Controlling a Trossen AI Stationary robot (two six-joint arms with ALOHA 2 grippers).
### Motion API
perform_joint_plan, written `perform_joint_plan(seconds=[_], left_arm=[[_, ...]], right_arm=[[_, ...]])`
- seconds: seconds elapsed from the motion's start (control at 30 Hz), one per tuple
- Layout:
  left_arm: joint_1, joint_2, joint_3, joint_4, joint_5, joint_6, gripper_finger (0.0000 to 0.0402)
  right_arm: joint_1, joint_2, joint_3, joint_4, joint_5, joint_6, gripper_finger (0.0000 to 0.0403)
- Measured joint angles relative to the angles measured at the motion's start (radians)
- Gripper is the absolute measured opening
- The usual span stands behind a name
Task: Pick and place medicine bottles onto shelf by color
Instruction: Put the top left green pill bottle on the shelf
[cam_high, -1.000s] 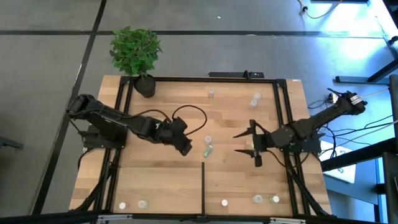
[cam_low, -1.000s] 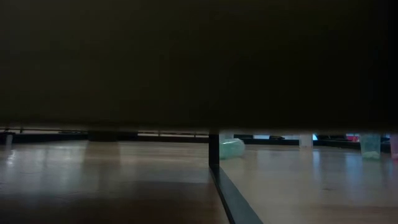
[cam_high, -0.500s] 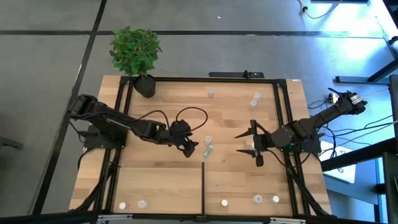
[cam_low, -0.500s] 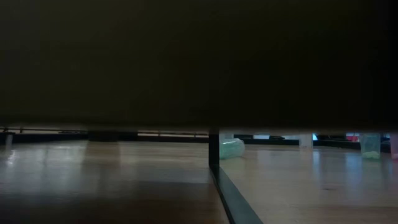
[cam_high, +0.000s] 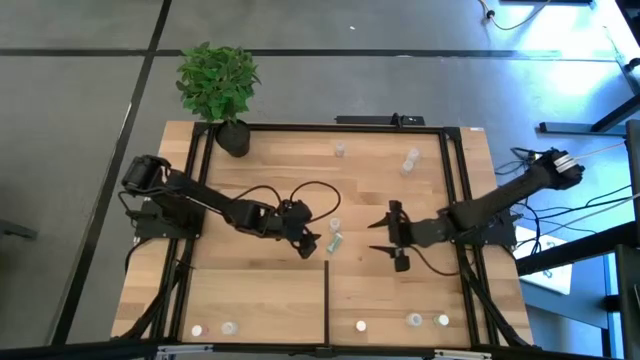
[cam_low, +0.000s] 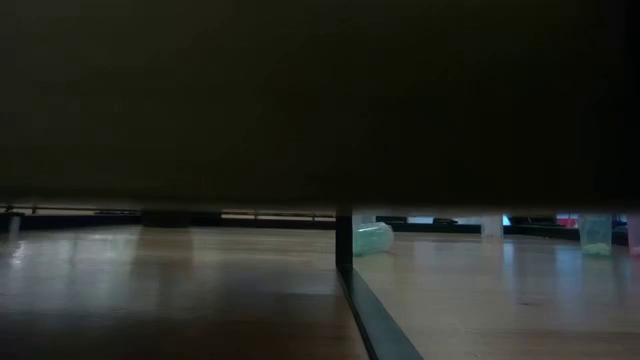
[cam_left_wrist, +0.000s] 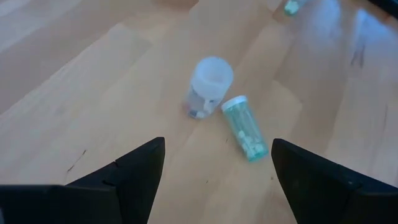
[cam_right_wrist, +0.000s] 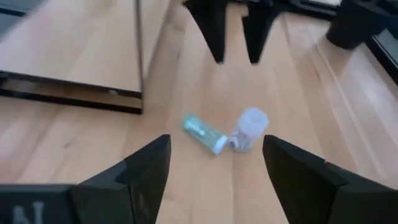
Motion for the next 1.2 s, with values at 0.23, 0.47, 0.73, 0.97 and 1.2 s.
perform_joint_plan(seconds=[0.23, 0.47, 0.73, 0.97, 1.2], left_arm=[[-0.026, -0.003, 0.000, -0.018, -0.002, -0.001, 0.0289], [-0.058, -0.003, 0.000, -0.031, -0.042, -0.008, 0.0289], [-0.068, -0.003, 0.001, -0.031, -0.069, -0.011, 0.0289], [-0.068, -0.003, 0.001, -0.032, -0.069, -0.009, 0.0289], [-0.068, -0.003, 0.001, -0.034, -0.069, -0.008, 0.0289]], right_arm=[[-0.068, 0.155, 0.000, 0.076, -0.033, 0.000, 0.0257], [-0.100, 0.295, 0.000, 0.194, -0.157, -0.002, 0.0257], [-0.160, 0.419, 0.000, 0.279, -0.157, 0.030, 0.0257], [-0.188, 0.521, 0.000, 0.391, -0.220, 0.058, 0.0257], [-0.187, 0.617, 0.000, 0.493, -0.228, 0.075, 0.0257]])
